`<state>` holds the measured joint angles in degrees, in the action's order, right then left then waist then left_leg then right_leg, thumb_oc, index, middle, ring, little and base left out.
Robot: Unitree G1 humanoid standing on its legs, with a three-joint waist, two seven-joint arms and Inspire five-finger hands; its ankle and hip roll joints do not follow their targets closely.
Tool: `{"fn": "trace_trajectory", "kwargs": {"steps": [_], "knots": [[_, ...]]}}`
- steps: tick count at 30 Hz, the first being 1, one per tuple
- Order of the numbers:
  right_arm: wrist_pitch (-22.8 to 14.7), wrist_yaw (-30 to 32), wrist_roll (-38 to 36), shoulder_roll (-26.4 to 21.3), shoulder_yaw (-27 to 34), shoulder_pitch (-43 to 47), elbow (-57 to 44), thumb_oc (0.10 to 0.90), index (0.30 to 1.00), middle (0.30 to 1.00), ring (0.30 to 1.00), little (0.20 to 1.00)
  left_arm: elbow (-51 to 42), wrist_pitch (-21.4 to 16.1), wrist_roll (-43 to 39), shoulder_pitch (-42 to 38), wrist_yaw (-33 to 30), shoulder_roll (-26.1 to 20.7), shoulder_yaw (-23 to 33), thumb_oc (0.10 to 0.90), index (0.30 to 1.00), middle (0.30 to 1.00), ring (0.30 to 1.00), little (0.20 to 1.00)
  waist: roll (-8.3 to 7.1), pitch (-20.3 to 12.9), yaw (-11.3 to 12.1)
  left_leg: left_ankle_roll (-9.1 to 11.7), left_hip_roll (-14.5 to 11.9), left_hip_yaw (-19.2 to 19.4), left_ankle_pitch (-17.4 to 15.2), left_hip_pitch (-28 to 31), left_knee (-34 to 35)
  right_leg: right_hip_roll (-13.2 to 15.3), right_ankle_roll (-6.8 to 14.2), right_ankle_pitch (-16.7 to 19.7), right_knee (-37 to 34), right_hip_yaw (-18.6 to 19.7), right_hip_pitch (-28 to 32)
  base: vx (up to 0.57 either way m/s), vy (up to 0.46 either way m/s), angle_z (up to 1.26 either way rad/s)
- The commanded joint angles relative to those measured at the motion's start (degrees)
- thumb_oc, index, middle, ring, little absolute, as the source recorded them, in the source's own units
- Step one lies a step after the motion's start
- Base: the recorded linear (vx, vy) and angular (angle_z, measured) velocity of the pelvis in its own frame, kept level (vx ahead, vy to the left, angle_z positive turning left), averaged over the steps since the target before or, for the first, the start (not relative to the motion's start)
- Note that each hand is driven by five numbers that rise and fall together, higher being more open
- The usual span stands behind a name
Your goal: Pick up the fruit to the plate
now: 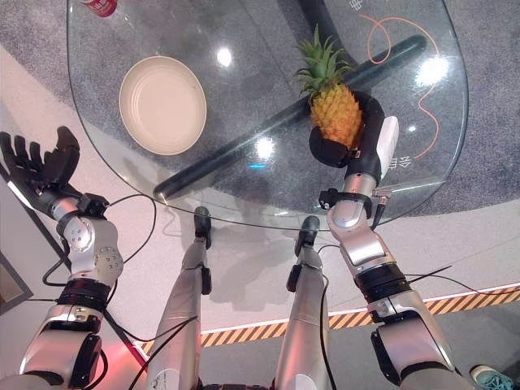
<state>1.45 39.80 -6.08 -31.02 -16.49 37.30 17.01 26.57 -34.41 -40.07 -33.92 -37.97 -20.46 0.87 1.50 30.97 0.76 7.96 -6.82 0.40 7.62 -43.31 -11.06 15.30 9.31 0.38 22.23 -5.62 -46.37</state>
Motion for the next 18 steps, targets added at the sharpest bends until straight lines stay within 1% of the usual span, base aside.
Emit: {"fn": "trace_trajectory", "kwargs": {"steps": [1, 2, 3, 6, 7, 11, 13, 14, 18], "knots": [[-8.6, 4.5, 7.0, 0.0, 5.6, 1.9, -9.8, 0.100, 0.300, 0.300, 0.300, 0.200, -6.1, -5.3, 7.5, -2.5, 2.0, -3.2, 2.4, 0.800, 0.900, 0.900, 0.900, 0.900, -1.76, -1.2, -0.1, -1.9, 1.8, -0.4, -5.4, -1.2, -5.7, -2.4, -1.9, 2.4, -4.3, -2.5, 1.2, 0.00, 0.000, 0.00], [-9.2, 4.3, 8.0, 0.4, 5.8, 1.7, -10.3, 0.100, 0.300, 0.300, 0.300, 0.200, -7.5, -5.3, 7.6, -2.4, 2.9, -2.9, 2.2, 0.800, 0.900, 0.900, 0.900, 0.900, -1.71, -1.2, -0.1, -1.8, 1.8, -0.3, -5.9, -0.7, -5.7, -2.5, -1.8, 2.0, -4.2, -2.5, 1.6, 0.00, 0.000, 0.00], [-9.6, 4.1, 8.9, 0.5, 6.0, 2.0, -10.8, 0.100, 0.300, 0.300, 0.300, 0.200, -8.7, -5.0, 7.6, -2.7, 3.8, -2.8, 2.0, 0.800, 0.900, 0.900, 0.900, 0.900, -1.72, -1.2, -0.1, -1.9, 1.9, -0.3, -5.4, -1.1, -5.5, -2.4, -1.8, 2.5, -4.5, -2.5, 1.3, 0.00, 0.000, 0.00], [-10.6, 3.6, 10.7, 1.0, 6.0, 2.0, -12.1, 0.100, 0.300, 0.300, 0.300, 0.200, -10.8, -4.6, 7.7, -2.9, 6.9, -2.3, 1.3, 0.800, 0.900, 0.900, 0.900, 0.900, -1.76, -1.2, -0.1, -1.9, 1.8, -0.3, -6.0, -0.5, -5.7, -2.4, -1.7, 2.1, -4.4, -2.5, 1.9, 0.00, 0.000, 0.00], [-11.3, 3.4, 11.5, 1.1, 6.1, 2.4, -12.9, 0.100, 0.300, 0.300, 0.300, 0.200, -12.0, -4.0, 7.1, -3.3, 9.6, -2.2, 0.9, 0.800, 0.900, 0.900, 0.900, 0.900, -1.80, -1.2, -0.2, -1.9, 1.9, -0.3, -5.5, -1.1, -5.7, -2.3, -1.7, 2.6, -4.6, -2.5, 1.5, 0.00, 0.000, 0.00], [-12.6, 2.9, 13.0, 1.6, 6.3, 2.4, -14.5, 0.100, 0.300, 0.300, 0.300, 0.200, -13.8, -3.5, 5.7, -3.3, 14.3, -1.7, 0.0, 0.800, 0.900, 0.900, 0.900, 0.900, -1.80, -1.2, -0.2, -1.9, 1.9, -0.2, -6.0, -0.4, -5.7, -2.3, -1.5, 2.3, -4.5, -2.5, 2.1, 0.00, 0.000, 0.00], [-13.8, 2.6, 14.2, 2.0, 6.5, 3.0, -15.9, 0.100, 0.300, 0.300, 0.300, 0.200, -15.2, -2.2, 4.7, -3.9, 17.4, -1.5, -1.0, 0.800, 0.900, 0.900, 0.900, 0.900, -1.74, -1.2, -0.3, -2.0, 2.1, -0.1, -5.6, -0.7, -5.5, -2.2, -1.4, 2.9, -5.0, -2.6, 2.0, 0.00, 0.000, 0.00], [-14.1, 2.3, 14.8, 2.1, 6.4, 2.9, -16.4, 0.100, 0.300, 0.300, 0.300, 0.200, -15.6, -1.6, 4.2, -3.7, 18.6, -1.4, -1.3, 0.800, 0.900, 0.900, 0.900, 0.900, -1.70, -1.2, -0.3, -1.9, 2.0, -0.1, -6.1, -0.1, -5.6, -2.3, -1.3, 2.5, -4.9, -2.5, 2.5, 0.00, 0.000, 0.00], [-14.9, 1.5, 15.5, 2.2, 6.3, 3.3, -17.7, 0.100, 0.300, 0.300, 0.300, 0.200, -16.1, -0.9, 2.9, -4.0, 20.9, -1.2, -2.0, 0.800, 0.900, 0.900, 0.900, 0.900, -1.64, -1.2, -0.5, -1.9, 2.0, 0.0, -6.0, 0.2, -5.4, -2.3, -1.2, 2.6, -5.1, -2.4, 2.8, 0.00, 0.000, 0.00]]}}
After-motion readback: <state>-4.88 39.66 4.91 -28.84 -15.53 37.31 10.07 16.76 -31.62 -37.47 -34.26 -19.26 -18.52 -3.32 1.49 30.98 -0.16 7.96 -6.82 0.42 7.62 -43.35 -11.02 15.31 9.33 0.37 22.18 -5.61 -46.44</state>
